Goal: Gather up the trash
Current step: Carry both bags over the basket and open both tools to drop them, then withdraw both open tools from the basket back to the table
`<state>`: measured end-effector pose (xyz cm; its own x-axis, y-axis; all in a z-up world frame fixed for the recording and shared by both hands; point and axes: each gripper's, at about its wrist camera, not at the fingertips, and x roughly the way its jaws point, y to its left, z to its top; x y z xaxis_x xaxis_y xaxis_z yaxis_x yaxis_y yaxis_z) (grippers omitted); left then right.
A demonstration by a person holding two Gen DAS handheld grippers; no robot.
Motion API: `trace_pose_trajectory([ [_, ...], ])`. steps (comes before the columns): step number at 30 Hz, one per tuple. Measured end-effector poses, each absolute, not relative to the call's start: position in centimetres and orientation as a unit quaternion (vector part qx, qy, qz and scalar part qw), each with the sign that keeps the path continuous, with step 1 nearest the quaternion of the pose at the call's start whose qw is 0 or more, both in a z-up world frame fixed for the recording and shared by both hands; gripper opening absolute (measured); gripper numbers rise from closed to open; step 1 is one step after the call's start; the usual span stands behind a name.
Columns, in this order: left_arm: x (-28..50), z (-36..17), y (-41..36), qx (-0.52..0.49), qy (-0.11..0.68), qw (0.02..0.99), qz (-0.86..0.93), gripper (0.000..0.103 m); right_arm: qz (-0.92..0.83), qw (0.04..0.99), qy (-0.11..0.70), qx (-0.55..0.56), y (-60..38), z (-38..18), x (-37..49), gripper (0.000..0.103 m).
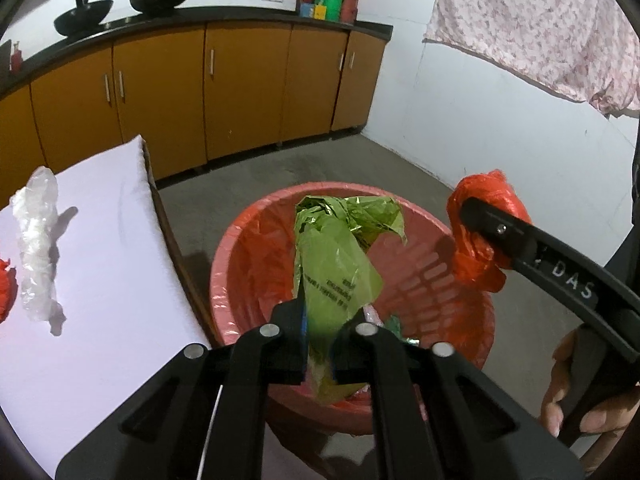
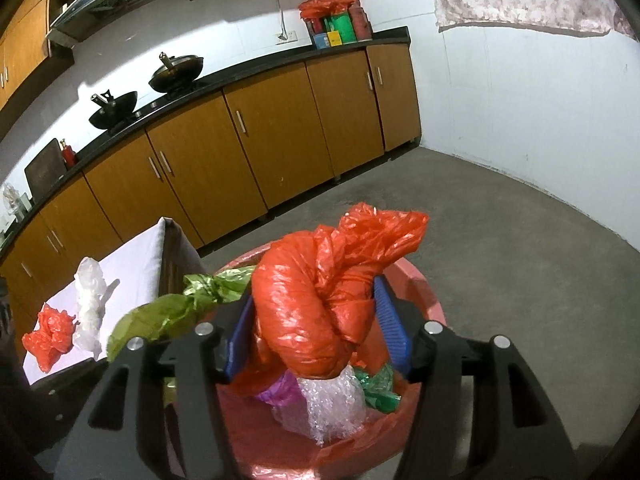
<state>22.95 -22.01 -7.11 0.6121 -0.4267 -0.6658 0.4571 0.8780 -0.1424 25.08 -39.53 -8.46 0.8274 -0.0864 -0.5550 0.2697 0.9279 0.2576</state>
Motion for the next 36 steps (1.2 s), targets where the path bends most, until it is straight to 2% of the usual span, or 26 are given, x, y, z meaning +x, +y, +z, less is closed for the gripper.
trace_pose_trajectory([
  [2, 22.9, -7.4, -21.9, 0.019, 0.368, 0.897, -0.244, 0.041, -0.097, 0.941, 0.279, 0.166, -39.7, -8.8, 24.9, 0.061],
  [4, 22.8, -7.4, -21.3, 0.014, 0.365, 0.9, -0.24, 0.048, -0.101, 0.939, 0.281, 0.172, -40.1, -9.1, 24.6, 0.063],
  [9, 22.8, -7.1, -20.2, -0.001, 0.365, 0.902, -0.231, 0.05, -0.109, 0.936, 0.283, 0.179, -40.6, -9.4, 24.2, 0.065],
  [14, 22.4, -6.5, -18.5, -0.007, 0.354, 0.911, -0.213, 0.057, -0.105, 0.94, 0.277, 0.167, -39.7, -8.9, 23.8, 0.069],
  [20, 21.4, -6.3, -14.8, -0.007, 0.34, 0.924, -0.173, 0.066, -0.089, 0.944, 0.277, 0.153, -37.8, -8.4, 23.8, 0.069],
  [36, 19.6, -6.9, 0.8, -0.025, 0.33, 0.944, 0.006, 0.077, -0.011, 0.947, 0.298, 0.117, -29.0, -8.0, 25.5, 0.069],
])
